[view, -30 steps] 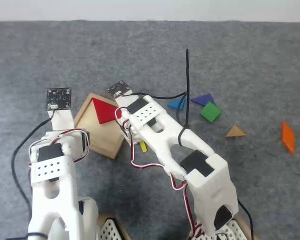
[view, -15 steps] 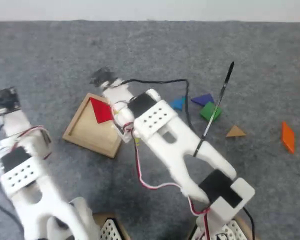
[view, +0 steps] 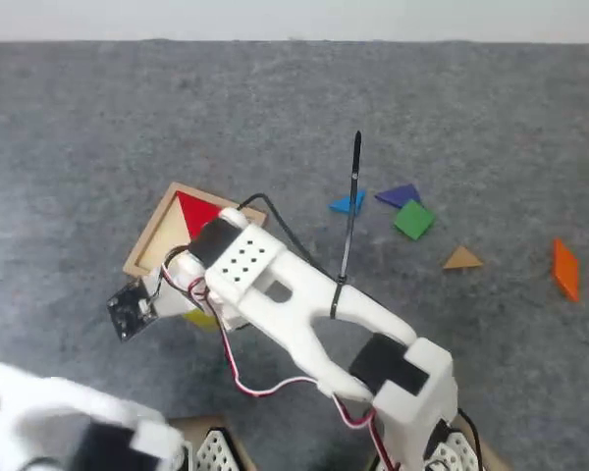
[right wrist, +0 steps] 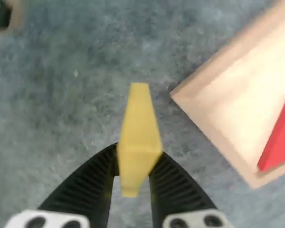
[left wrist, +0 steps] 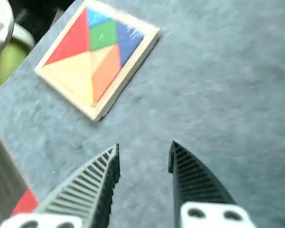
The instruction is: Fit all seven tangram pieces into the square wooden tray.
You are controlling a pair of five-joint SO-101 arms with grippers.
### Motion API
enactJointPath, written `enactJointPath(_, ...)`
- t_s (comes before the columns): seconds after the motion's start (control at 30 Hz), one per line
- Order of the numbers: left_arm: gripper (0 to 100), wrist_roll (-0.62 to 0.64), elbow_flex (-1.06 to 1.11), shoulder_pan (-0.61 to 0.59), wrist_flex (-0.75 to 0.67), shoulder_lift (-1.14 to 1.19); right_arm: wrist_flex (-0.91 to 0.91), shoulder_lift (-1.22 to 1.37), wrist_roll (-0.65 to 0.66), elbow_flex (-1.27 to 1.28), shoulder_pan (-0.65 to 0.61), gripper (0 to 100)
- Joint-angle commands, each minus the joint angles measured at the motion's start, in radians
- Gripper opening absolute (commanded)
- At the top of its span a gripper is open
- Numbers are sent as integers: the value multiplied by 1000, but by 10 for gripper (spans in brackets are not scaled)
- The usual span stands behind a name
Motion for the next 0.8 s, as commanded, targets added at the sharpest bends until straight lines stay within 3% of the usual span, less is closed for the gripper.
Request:
enactJointPath(0.0,168,-25,-180,-92,-21,163,35,18,81,-132,10,6)
enactJointPath(0.13,167,-20,-369,-80,147,305,-22,88,11,-258,39,6)
enactJointPath(0.3,167,55,-578,192,391,336,-58,170,-632,-422,127,6)
enactJointPath(0.37,167,101,-659,339,445,345,-33,159,-767,-450,214,6)
enactJointPath(0.5,169,132,-774,597,651,338,59,35,-835,-448,361,6)
enactJointPath(0.6,170,124,-895,618,792,319,156,-105,-859,-446,424,6)
enactJointPath(0.77,170,-57,-1073,591,999,322,231,-303,-855,-379,555,6)
